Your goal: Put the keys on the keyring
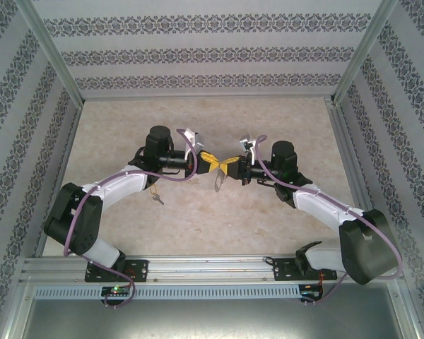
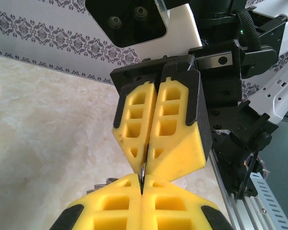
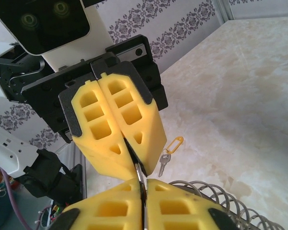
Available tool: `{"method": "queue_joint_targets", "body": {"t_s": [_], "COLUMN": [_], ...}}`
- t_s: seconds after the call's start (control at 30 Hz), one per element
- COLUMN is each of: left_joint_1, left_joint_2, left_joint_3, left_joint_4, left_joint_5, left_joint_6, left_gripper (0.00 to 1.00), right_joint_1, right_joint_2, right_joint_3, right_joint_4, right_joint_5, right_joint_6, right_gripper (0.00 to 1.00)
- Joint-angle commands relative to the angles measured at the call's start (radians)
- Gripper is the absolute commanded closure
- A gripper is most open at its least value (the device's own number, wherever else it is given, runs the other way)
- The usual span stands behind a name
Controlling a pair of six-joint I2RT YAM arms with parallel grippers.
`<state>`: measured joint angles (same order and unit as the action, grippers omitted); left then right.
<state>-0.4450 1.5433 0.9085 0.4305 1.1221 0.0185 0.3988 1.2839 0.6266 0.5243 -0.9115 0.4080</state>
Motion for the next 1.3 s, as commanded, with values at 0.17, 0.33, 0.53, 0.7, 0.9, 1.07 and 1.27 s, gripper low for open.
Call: {"method": "queue_joint_targets", "body": {"t_s": [0.17,0.33,0.53,0.7,0.9,1.07,1.27], "left_joint_1": [-0.009,-0.01,-0.009,-0.009,-0.011,-0.019,-0.032], "left_joint_2": [0.015,-0.01,-0.111,-0.167,-0.168,-0.145,-0.12], "left_joint_3": [0.039,0.008,-0.109,-0.159,-0.209,-0.203,-0.211], "left_joint_4": [0.007,0.101,0.3,0.326,0.444,0.461,0.516], "left_joint_5": [0.043,-0.051,-0.257,-0.341,-0.32,-0.269,-0.223], "left_joint_6": [-0.025,-0.108,-0.255,-0.357,-0.469,-0.52,-0.566], "left_gripper": [1.0,0.89,0.7,0.68,0.64,0.62,0.61], "right_joint_1": [0.014,0.012,0.007,0.006,0.008,0.016,0.042], "right_joint_2": [-0.031,-0.047,-0.082,-0.103,-0.098,-0.071,-0.046], "right_joint_3": [0.028,0.009,-0.01,-0.019,-0.015,0.003,0.027], "right_joint_4": [0.011,0.018,0.036,0.066,0.109,0.135,0.115], "right_joint_5": [-0.001,0.051,0.103,0.125,0.106,0.046,-0.004], "right_joint_6": [-0.022,-0.03,-0.031,-0.025,0.01,0.044,0.043], "right_gripper": [1.0,1.0,1.0,1.0,1.0,1.0,1.0]}}
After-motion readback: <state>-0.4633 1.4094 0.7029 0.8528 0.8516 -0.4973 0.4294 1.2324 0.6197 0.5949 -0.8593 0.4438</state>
